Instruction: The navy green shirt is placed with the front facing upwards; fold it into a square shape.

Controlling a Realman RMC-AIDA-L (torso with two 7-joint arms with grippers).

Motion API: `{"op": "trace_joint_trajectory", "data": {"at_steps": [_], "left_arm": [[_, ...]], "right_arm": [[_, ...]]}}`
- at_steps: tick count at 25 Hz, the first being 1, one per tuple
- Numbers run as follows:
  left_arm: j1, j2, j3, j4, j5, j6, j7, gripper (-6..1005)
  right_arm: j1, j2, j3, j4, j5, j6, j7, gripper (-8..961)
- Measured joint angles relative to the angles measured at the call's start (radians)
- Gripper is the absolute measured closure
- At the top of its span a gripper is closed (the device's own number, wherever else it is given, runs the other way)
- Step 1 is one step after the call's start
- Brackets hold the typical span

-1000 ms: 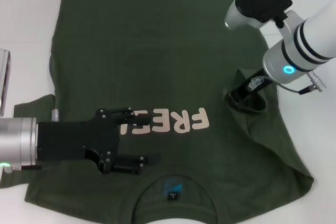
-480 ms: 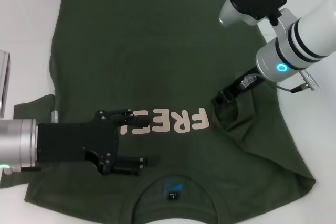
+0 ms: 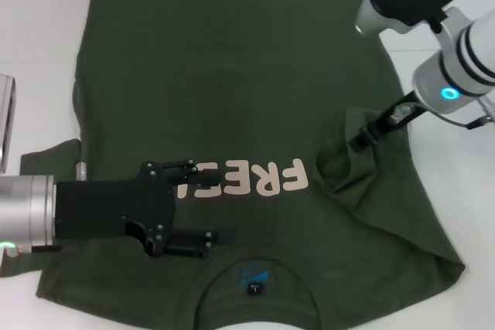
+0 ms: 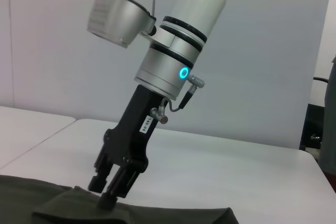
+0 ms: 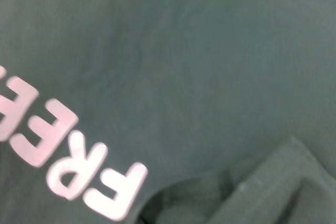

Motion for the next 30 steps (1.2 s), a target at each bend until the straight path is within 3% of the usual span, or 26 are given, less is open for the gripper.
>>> {"op": "trace_joint_trajectory", "data": {"at_steps": [8, 15, 30], "left_arm": [[0.0, -0.001, 0.0, 0.0, 0.0, 0.0, -0.007, 139], [0.0, -0.002, 0.001, -0.001, 0.0, 0.001, -0.008, 140], [0.0, -0.002, -0.001, -0.01, 0.0, 0.0, -0.003, 140]], "right_arm": [[-0.026, -0.008, 0.04, -0.051, -0.037, -0.07, -0.012, 465], [-0.03, 0.006, 0.028, -0.057, -0.04, -0.109, -0.018, 466], [0.025, 0.014, -0.025, 0.081, -0.041, -0.009, -0.006, 472]]}}
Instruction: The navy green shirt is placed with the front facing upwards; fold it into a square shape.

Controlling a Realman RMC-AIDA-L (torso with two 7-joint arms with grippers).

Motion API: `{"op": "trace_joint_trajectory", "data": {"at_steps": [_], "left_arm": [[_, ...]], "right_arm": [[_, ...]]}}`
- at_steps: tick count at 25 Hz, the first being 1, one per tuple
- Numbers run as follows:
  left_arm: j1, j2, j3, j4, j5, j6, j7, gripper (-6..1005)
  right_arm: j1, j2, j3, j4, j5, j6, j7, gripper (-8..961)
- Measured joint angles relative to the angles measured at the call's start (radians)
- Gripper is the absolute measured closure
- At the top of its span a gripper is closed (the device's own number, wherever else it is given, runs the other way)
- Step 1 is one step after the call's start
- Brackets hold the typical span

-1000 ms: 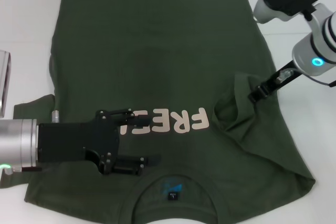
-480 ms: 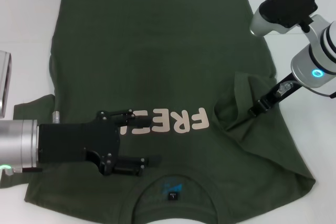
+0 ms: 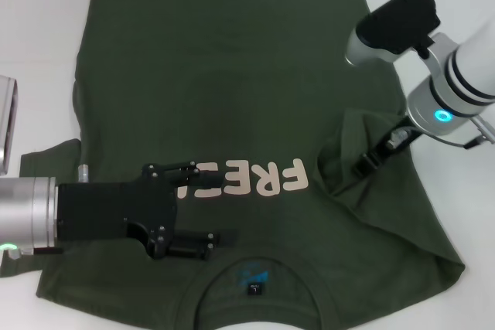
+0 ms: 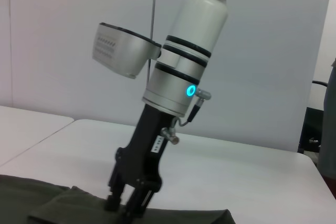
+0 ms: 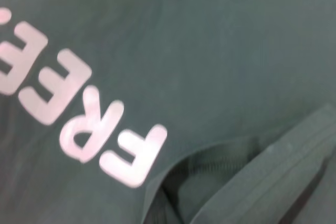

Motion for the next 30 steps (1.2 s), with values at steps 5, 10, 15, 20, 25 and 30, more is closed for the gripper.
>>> {"op": "trace_joint_trajectory", "data": {"at_steps": [5, 10, 15, 20, 25, 30], "left_arm": [[-0.001, 0.0, -0.001, 0.0, 0.0, 0.0, 0.0, 139], [-0.001, 0.0, -0.001, 0.002, 0.0, 0.0, 0.002, 139], [0.001, 0.0, -0.001, 0.001, 0.0, 0.0, 0.003, 139], [0.003, 0.0, -0.001, 0.0, 0.0, 0.0, 0.002, 139], [0.003, 0.0, -0.001, 0.0, 0.0, 0.0, 0.003, 139], [0.003, 0.0, -0.001, 0.0, 0.0, 0.0, 0.003, 140]], "right_arm": [[0.028, 0.003, 0.0, 0.045, 0.008, 0.091, 0.001, 474], [0.027, 0.001, 0.014, 0.042, 0.046, 0.17, 0.001, 476], [0.009, -0.005, 0.051, -0.033, 0.055, 0.123, -0.004, 473], [-0.012, -0.003, 0.046, -0.082, 0.053, 0.049, -0.012, 471], [-0.018, 0.0, 0.02, -0.076, 0.052, 0.018, -0.012, 471], [-0.019, 0.003, -0.009, -0.074, 0.063, 0.0, -0.007, 472]]}}
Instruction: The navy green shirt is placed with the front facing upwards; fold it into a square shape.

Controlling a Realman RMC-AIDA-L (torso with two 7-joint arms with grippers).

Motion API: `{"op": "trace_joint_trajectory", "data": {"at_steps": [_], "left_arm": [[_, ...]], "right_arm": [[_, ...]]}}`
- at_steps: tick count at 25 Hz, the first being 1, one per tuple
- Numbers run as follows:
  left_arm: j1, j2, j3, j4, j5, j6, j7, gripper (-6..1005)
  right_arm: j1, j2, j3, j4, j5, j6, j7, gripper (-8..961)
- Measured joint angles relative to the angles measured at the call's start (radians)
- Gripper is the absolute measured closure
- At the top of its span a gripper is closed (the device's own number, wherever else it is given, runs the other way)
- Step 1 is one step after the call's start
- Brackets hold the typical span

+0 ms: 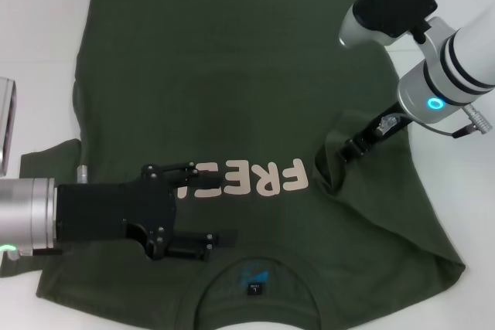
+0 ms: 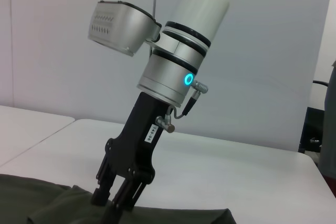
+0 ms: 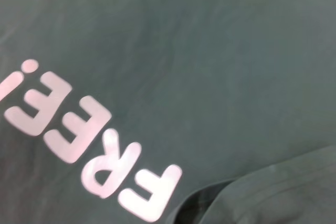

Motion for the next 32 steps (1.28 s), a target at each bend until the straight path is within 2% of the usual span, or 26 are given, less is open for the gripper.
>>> {"op": "trace_joint_trajectory", "data": {"at_steps": [9, 18, 32], "left_arm": [[0.001, 0.0, 0.0, -0.001, 0.0, 0.0, 0.0, 140], [0.005, 0.0, 0.0, -0.002, 0.0, 0.0, 0.0, 140], [0.003, 0.0, 0.0, -0.002, 0.0, -0.005, 0.008, 139]], "right_arm": [[0.0, 0.001, -0.078, 0.0, 0.009, -0.015, 0.016, 475], [0.004, 0.001, -0.084, 0.033, 0.003, -0.019, 0.018, 474], [0.045, 0.002, -0.097, 0.13, 0.008, 0.089, 0.019, 476]]}}
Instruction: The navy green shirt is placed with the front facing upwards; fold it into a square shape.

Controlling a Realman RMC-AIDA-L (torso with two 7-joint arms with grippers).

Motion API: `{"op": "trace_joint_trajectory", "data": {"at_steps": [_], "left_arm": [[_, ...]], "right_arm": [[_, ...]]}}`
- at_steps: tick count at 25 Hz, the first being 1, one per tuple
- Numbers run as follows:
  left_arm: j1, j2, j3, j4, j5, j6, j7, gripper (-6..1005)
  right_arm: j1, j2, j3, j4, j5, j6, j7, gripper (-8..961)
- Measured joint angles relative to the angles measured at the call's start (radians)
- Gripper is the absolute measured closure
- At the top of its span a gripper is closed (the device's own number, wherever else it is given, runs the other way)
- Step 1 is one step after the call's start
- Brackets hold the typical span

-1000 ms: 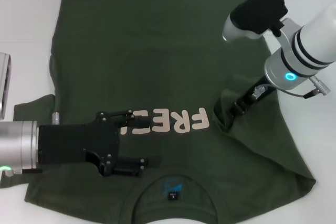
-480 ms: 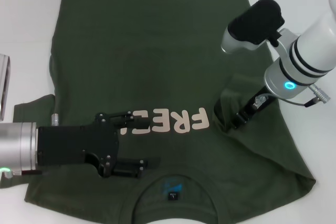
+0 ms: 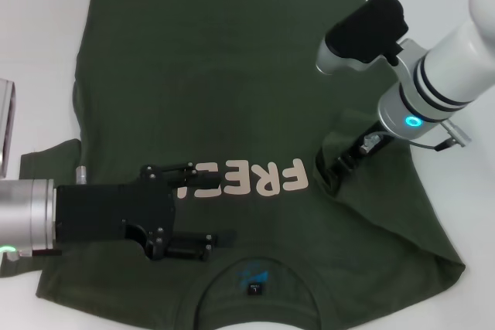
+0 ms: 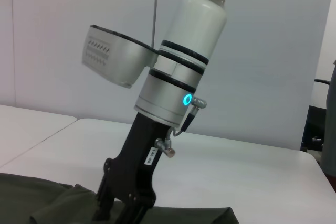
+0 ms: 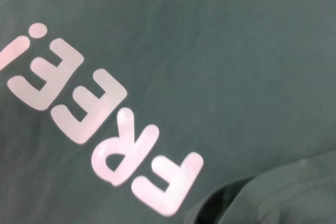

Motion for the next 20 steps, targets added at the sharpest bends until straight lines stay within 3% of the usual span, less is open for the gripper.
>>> {"op": "trace_joint_trajectory", "data": {"at_steps": [7, 12, 15, 20], "left_arm": [[0.001, 0.0, 0.0, 0.0, 0.0, 0.0, 0.004, 139], [0.003, 0.0, -0.004, 0.0, -0.003, -0.006, 0.007, 139], [0.004, 0.0, -0.005, 0.0, -0.013, -0.008, 0.007, 139], [0.005, 0.0, -0.042, -0.002, -0.028, -0.009, 0.0, 139]], "right_arm": [[0.057, 0.003, 0.0, 0.102, 0.014, 0.092, 0.0, 477], [0.057, 0.0, 0.011, 0.097, 0.086, 0.165, -0.003, 475], [0.009, -0.008, 0.045, -0.002, 0.147, 0.149, -0.018, 473], [-0.146, -0.008, 0.104, -0.246, 0.264, 0.079, -0.139, 470]]}}
